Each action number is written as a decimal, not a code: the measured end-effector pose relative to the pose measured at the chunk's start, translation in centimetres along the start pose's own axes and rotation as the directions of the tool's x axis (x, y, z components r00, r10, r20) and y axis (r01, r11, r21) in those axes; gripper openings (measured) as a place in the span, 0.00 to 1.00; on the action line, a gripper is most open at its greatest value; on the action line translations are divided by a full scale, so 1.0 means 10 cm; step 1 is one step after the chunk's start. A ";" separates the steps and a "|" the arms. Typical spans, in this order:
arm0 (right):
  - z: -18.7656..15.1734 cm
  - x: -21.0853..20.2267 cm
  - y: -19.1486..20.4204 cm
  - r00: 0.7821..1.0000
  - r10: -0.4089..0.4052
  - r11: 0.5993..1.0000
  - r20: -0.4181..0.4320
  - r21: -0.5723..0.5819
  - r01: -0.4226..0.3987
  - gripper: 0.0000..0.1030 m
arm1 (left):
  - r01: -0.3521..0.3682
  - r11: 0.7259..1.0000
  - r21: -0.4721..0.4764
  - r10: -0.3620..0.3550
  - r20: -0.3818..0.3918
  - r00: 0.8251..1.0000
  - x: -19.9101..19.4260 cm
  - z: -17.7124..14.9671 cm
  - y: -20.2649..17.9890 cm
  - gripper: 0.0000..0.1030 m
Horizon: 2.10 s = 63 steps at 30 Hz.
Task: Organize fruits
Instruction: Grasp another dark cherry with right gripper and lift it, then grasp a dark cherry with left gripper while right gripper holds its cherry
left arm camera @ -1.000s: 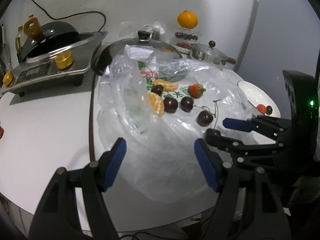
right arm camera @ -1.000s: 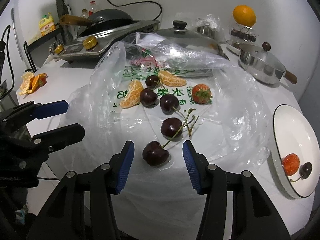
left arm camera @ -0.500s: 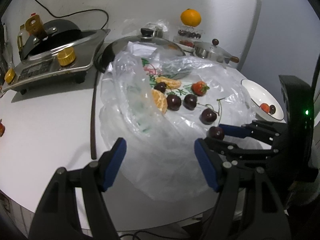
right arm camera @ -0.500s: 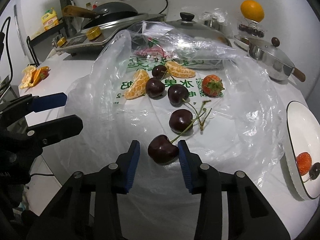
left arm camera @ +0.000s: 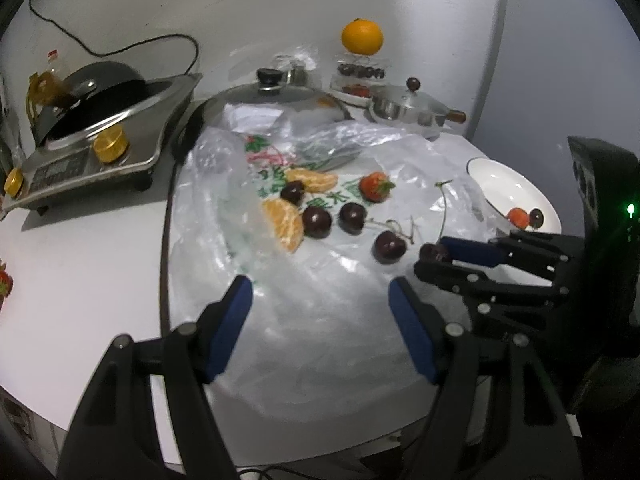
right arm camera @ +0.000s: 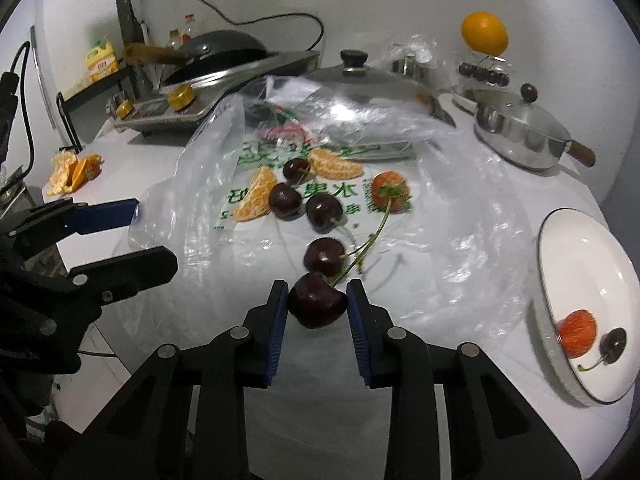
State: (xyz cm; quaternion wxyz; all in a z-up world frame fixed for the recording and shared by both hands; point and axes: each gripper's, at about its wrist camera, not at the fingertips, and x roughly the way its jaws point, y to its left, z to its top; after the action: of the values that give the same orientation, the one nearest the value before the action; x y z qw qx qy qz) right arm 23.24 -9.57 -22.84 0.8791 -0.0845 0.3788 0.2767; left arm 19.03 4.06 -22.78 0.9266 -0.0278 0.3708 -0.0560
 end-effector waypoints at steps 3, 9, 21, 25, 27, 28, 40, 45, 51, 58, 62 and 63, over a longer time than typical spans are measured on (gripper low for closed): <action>0.02 -0.09 -0.09 1.000 -0.006 1.000 0.019 0.006 0.006 0.31 | 0.000 1.000 0.014 0.000 0.002 1.000 0.02 0.05 -0.10 0.70; 0.04 -0.19 -0.27 0.999 -0.017 1.000 0.044 0.020 0.016 0.31 | -0.002 0.999 0.037 0.002 -0.003 1.000 0.12 0.16 -0.29 0.70; 0.15 -0.28 -0.57 0.996 -0.017 0.999 0.090 0.035 0.014 0.31 | -0.036 0.996 0.082 0.032 0.050 0.998 0.06 0.42 -0.56 0.70; 0.17 -0.29 -0.63 0.995 -0.012 0.999 0.099 0.036 0.009 0.31 | -0.042 0.994 0.104 0.035 0.066 0.997 0.02 0.47 -0.61 0.70; 0.18 -0.29 -0.65 0.995 -0.013 0.999 0.100 0.037 0.009 0.31 | -0.035 0.993 0.113 0.029 0.048 0.998 0.09 0.46 -0.64 0.70; 0.18 -0.29 -0.66 0.995 -0.014 0.999 0.100 0.037 0.011 0.31 | -0.023 0.993 0.114 0.019 0.032 0.999 0.15 0.45 -0.65 0.70; 0.17 -0.23 -0.76 0.996 -0.021 0.998 0.086 0.057 0.017 0.31 | 0.026 0.993 0.119 -0.020 -0.050 0.999 0.61 0.39 -0.68 0.69; 0.18 -0.17 -0.78 0.997 -0.018 0.998 0.080 0.059 0.014 0.31 | 0.030 0.992 0.124 -0.020 -0.083 0.996 0.75 0.35 -0.66 0.60; 0.21 -0.12 -0.79 0.997 -0.023 0.998 0.076 0.056 0.018 0.31 | 0.038 0.990 0.139 -0.021 -0.122 0.992 0.88 0.30 -0.64 0.52; 0.22 -0.07 -0.80 0.997 -0.022 0.998 0.070 0.056 0.018 0.31 | 0.064 0.988 0.143 -0.041 -0.158 0.987 0.97 0.26 -0.63 0.42; 0.23 -0.06 -0.79 0.997 -0.027 0.998 0.067 0.054 0.023 0.31 | 0.067 0.988 0.142 -0.044 -0.162 0.986 0.99 0.24 -0.60 0.35; 0.23 -0.05 -0.79 0.997 -0.028 0.998 0.066 0.053 0.024 0.31 | 0.067 0.988 0.142 -0.043 -0.162 0.986 0.99 0.24 -0.60 0.30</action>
State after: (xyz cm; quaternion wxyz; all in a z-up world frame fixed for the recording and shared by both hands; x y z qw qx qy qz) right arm 28.73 -15.50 -21.31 0.8967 -0.0571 0.3552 0.2579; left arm 27.31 -3.07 -27.22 0.8919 0.0346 0.4370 -0.1108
